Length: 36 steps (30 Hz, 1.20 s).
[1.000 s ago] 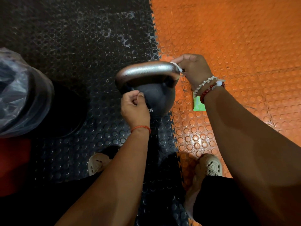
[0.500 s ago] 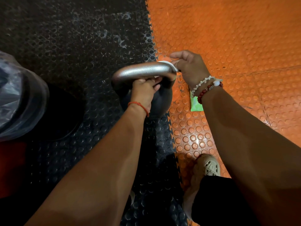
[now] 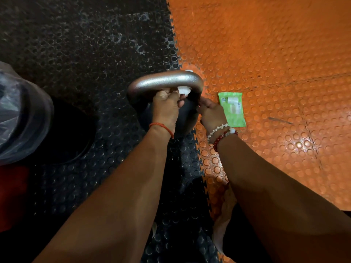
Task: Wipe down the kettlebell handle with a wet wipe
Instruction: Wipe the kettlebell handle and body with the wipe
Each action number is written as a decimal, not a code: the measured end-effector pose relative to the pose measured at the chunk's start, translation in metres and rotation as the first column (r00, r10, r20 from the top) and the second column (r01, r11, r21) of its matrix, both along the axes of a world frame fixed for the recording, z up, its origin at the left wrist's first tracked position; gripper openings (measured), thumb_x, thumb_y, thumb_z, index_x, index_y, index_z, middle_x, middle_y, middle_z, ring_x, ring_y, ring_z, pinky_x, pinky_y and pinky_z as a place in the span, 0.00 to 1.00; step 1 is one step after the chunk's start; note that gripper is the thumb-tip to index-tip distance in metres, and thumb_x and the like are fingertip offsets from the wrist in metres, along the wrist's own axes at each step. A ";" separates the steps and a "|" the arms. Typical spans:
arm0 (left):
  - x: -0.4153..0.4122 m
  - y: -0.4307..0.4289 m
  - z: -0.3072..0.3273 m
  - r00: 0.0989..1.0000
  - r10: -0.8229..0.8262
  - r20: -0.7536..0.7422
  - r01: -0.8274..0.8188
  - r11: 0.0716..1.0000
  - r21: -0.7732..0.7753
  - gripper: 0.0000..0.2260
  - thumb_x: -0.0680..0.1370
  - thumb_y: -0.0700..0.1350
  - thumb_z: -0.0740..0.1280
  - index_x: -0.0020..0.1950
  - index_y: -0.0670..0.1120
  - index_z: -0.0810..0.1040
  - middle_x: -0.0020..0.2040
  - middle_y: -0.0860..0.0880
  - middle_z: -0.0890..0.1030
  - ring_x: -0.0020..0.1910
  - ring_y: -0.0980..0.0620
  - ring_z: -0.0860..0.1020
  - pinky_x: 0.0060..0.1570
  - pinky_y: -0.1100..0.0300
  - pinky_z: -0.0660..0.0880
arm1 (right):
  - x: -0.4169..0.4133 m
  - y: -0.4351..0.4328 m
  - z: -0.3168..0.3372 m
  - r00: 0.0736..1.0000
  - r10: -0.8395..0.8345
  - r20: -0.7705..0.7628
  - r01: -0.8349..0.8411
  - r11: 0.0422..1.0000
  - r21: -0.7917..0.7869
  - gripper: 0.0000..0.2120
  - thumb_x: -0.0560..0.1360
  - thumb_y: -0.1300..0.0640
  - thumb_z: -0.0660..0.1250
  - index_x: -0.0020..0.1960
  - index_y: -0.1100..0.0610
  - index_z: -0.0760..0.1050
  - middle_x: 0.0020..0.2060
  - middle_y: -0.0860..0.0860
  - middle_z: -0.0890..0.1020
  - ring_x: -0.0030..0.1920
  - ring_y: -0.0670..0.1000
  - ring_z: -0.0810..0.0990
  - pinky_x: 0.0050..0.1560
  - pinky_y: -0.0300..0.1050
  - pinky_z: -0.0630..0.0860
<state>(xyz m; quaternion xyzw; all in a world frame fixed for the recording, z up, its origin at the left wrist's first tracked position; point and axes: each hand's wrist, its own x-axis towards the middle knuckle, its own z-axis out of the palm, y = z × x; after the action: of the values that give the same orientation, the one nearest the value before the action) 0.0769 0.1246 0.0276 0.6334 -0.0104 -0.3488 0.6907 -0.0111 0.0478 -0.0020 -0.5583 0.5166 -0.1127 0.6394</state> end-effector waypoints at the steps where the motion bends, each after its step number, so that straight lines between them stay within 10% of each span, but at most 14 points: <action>1: -0.002 0.000 0.000 1.000 -0.005 0.004 0.005 1.000 0.005 0.14 0.80 0.34 0.58 0.43 0.48 0.78 0.39 0.53 0.79 0.41 0.58 0.76 0.38 0.68 0.73 | 0.000 0.003 0.001 1.000 0.015 0.003 -0.015 1.000 -0.014 0.21 0.73 0.69 0.59 0.62 0.56 0.76 0.43 0.51 0.80 0.34 0.42 0.77 0.36 0.36 0.75; 7: -0.008 -0.004 0.004 0.998 0.035 -0.048 -0.037 0.999 -0.035 0.13 0.80 0.33 0.60 0.41 0.46 0.78 0.43 0.48 0.79 0.45 0.56 0.77 0.43 0.66 0.75 | 0.002 0.008 -0.004 0.995 0.093 -0.035 -0.094 0.995 -0.041 0.26 0.70 0.68 0.61 0.68 0.57 0.71 0.57 0.54 0.80 0.58 0.53 0.78 0.63 0.53 0.74; 36: -0.020 -0.003 0.020 0.978 0.032 -0.207 -0.041 0.998 -0.038 0.12 0.82 0.34 0.58 0.63 0.32 0.74 0.44 0.47 0.77 0.43 0.54 0.78 0.47 0.66 0.78 | 0.008 0.021 -0.011 0.989 0.096 -0.117 -0.116 0.977 -0.180 0.32 0.64 0.50 0.65 0.68 0.54 0.71 0.57 0.54 0.81 0.57 0.54 0.79 0.60 0.55 0.76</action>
<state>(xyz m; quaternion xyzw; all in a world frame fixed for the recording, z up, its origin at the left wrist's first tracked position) 0.0571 0.1218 0.0478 0.5791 0.0657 -0.3996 0.7076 -0.0027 0.0686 -0.0126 -0.6476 0.5068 -0.0960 0.5609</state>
